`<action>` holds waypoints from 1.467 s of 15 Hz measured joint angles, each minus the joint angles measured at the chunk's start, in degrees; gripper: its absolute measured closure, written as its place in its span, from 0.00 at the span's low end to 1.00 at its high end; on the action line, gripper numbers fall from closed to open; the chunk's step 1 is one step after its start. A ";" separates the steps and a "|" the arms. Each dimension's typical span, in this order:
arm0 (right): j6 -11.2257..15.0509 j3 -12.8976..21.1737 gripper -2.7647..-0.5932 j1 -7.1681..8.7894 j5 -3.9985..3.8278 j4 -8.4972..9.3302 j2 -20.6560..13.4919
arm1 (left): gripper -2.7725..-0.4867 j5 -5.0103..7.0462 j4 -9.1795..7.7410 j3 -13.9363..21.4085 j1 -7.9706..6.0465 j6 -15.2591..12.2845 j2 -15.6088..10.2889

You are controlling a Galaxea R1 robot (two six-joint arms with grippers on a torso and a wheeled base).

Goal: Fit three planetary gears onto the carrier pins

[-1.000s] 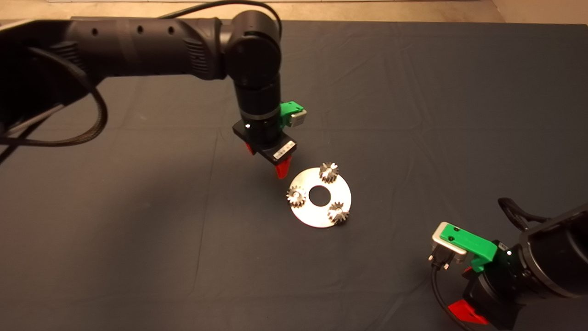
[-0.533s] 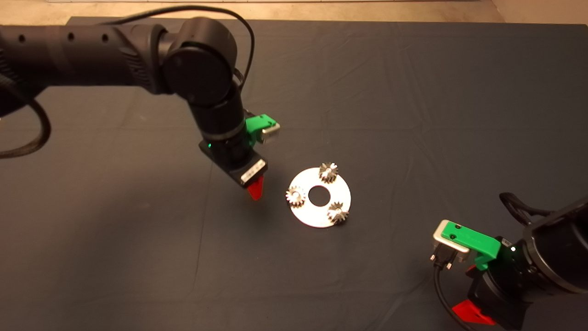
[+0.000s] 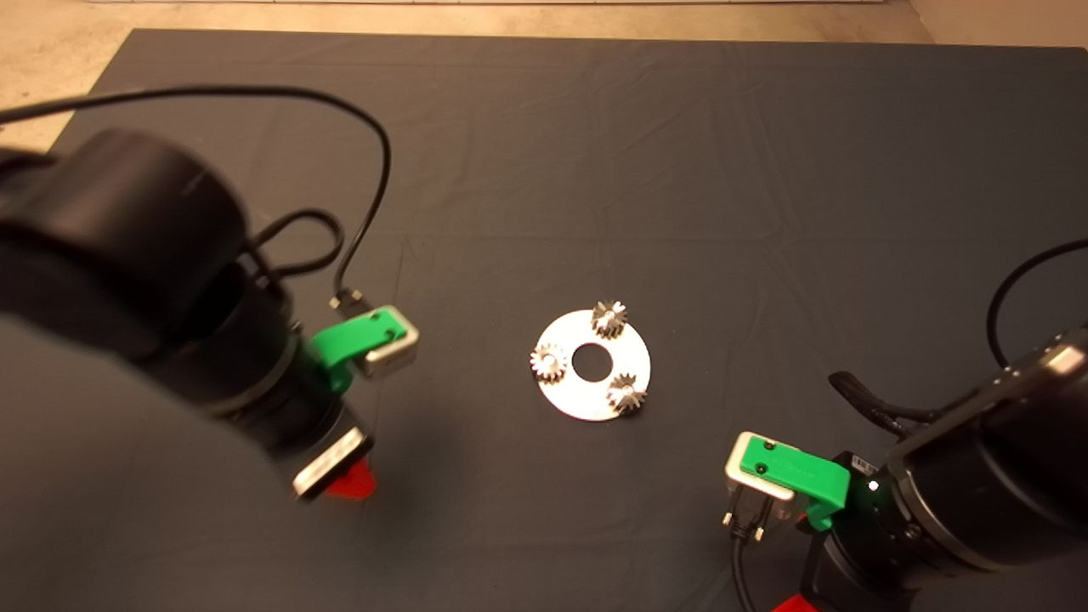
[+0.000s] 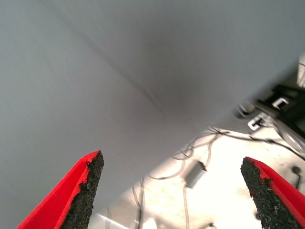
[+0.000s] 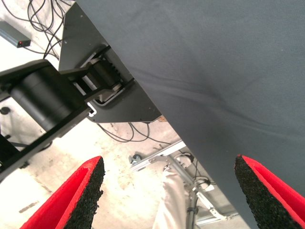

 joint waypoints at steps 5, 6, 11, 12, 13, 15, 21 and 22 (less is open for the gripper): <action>4.59 0.43 0.34 0.17 0.00 0.02 -1.22 | 0.33 0.05 0.21 5.85 -0.29 -17.74 -2.45; 5.41 0.54 0.34 0.16 -0.01 0.02 -2.71 | 0.33 0.05 0.76 6.35 -0.29 -20.43 -2.42; 6.83 1.17 0.34 0.17 0.02 -0.02 -12.75 | 0.33 0.02 7.12 7.32 -0.29 -26.44 1.41; 6.86 1.35 0.34 0.15 0.00 -0.03 -16.12 | 0.33 0.05 7.81 7.34 -0.25 -27.50 1.99; 6.94 1.46 0.34 0.11 -0.21 -0.05 -19.13 | 0.33 0.10 8.33 7.37 0.12 -28.17 2.69; 7.05 1.57 0.34 -0.27 -0.45 -0.05 -21.11 | 0.33 0.02 8.80 7.45 1.75 -29.21 4.60; 11.11 2.10 0.34 -2.76 -0.36 -0.22 -11.62 | 0.33 0.02 9.98 7.62 3.35 -30.96 6.92; 11.93 2.12 0.34 -3.43 0.29 -0.44 -8.59 | 0.33 0.02 10.07 7.67 3.55 -31.39 6.95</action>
